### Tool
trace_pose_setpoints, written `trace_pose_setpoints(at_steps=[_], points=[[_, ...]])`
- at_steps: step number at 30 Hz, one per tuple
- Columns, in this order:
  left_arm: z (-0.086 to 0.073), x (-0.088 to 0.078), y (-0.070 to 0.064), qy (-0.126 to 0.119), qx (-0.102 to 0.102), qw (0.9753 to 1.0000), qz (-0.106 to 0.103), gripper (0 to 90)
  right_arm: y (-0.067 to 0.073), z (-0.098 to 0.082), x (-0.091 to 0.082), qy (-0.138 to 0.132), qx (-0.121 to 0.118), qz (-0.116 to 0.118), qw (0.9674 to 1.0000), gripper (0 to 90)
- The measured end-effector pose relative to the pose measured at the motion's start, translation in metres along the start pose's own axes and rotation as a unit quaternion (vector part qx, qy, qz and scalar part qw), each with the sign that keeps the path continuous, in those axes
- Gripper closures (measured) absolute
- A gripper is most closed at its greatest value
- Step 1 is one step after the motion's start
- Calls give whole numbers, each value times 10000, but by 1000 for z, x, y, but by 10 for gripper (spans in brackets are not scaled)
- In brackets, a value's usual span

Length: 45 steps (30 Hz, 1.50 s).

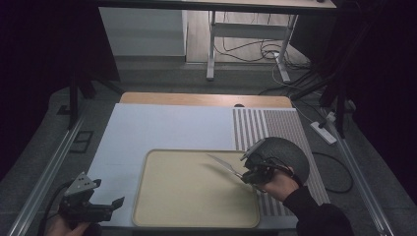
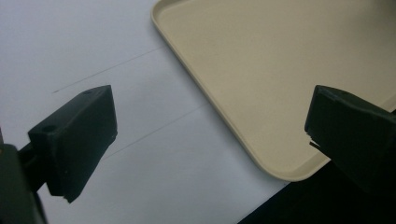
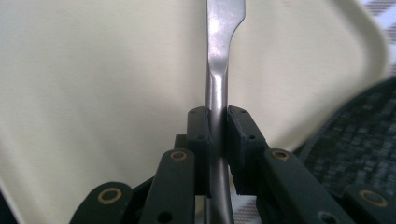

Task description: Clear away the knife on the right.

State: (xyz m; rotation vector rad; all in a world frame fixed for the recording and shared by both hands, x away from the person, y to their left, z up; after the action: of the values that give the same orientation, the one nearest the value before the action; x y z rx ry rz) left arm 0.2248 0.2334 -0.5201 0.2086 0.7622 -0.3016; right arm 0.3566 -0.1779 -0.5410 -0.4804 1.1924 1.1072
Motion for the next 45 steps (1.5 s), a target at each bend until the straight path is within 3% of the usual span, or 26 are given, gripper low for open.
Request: trace_pose_setpoints(at_steps=[4,5,6,10,18,21,23,26,29,32,35,36,41,45], points=[[0,0,0,11,9,10000,6,33,21,4,10,102,-210,129,9996,804],[0,0,0,11,10,10000,6,33,21,4,10,102,-210,129,9996,804],[0,0,0,12,13,10000,6,33,31,6,14,142,-294,203,9993,804],[0,0,0,14,23,10000,7,33,40,7,20,223,-340,294,9987,804],[0,0,-1,22,68,10000,17,34,41,2,35,405,-303,178,9986,801],[0,0,-1,23,67,10000,18,34,41,0,41,502,-275,321,9978,789],[0,1,-1,29,68,10000,17,34,41,4,39,348,-225,483,9980,716],[0,1,-1,48,81,10000,20,34,40,10,31,148,-304,480,9983,739],[0,2,-1,70,95,9999,25,35,44,15,30,149,-622,535,9965,889],[0,2,-2,87,98,9999,28,35,52,24,36,197,-959,535,9938,900],[0,2,-2,101,106,9999,31,35,59,36,43,159,-1115,604,9918,900],[-1,2,-2,107,110,9999,34,36,63,46,52,134,-1273,608,9899,900],[-1,2,-2,94,99,9999,27,36,68,57,67,218,-1400,673,9876,900],[-1,2,-2,79,109,9999,26,36,63,59,79,418,-1458,554,9869,900]])
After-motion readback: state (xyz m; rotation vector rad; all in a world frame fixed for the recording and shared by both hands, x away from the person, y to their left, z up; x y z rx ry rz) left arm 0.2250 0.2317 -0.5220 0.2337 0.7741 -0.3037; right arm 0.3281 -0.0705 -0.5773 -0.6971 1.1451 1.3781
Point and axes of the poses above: each handheld gripper's, and its own axes: x roughly forward along the jaws, z roughly out of its top, y roughly to its left, the point moved 8 cm from there along x, roughly forward along the jaws, and after that the axes turned 13 degrees about z, right-handed, at the moved point
